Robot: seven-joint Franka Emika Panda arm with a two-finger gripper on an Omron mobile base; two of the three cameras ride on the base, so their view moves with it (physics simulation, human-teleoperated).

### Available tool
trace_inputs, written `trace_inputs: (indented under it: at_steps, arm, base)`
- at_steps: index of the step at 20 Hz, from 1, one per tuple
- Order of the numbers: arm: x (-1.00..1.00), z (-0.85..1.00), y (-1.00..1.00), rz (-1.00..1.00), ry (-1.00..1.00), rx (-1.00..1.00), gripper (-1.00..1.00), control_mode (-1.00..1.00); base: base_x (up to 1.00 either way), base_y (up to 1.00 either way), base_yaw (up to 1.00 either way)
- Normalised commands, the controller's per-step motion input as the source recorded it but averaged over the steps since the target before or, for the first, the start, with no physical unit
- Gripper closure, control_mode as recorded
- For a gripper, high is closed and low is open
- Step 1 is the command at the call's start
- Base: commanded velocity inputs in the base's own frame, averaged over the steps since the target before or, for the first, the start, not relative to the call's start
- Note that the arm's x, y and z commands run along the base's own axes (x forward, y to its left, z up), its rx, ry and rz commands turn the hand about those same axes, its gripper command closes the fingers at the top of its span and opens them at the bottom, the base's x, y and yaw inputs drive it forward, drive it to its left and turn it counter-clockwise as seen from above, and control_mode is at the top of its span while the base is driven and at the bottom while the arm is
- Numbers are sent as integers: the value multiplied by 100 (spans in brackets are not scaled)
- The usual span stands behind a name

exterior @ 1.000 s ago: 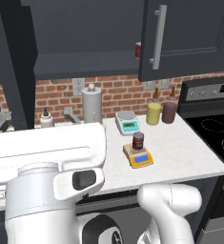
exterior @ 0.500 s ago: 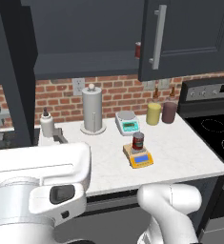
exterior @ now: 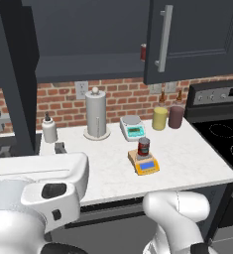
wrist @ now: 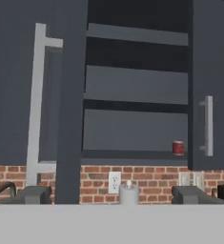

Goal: Pick the canned food and place it on the digital scale for weighing, and close the cabinet.

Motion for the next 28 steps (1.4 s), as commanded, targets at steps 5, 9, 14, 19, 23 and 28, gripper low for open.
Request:
trace_inputs:
  at_steps: [5, 9, 14, 19, 23, 28]
  arm:
    - [30, 0, 14, 0, 10, 0, -100, -100]
    - [18, 0, 44, 0, 6, -1, -100, -100]
    - [22, -17, 42, 0, 1, -1, -100, -100]
    - [46, -26, 32, 0, 0, -3, -100, -100]
    - [25, -7, 0, 0, 0, 0, -100, -100]
    - [0, 0, 0, 0, -4, 0, -100, -100]
  base:
    - [0, 0, 0]
    - [0, 0, 0]
    - [0, 0, 0]
    - [0, 0, 0]
    - [0, 0, 0]
    - [0, 0, 0]
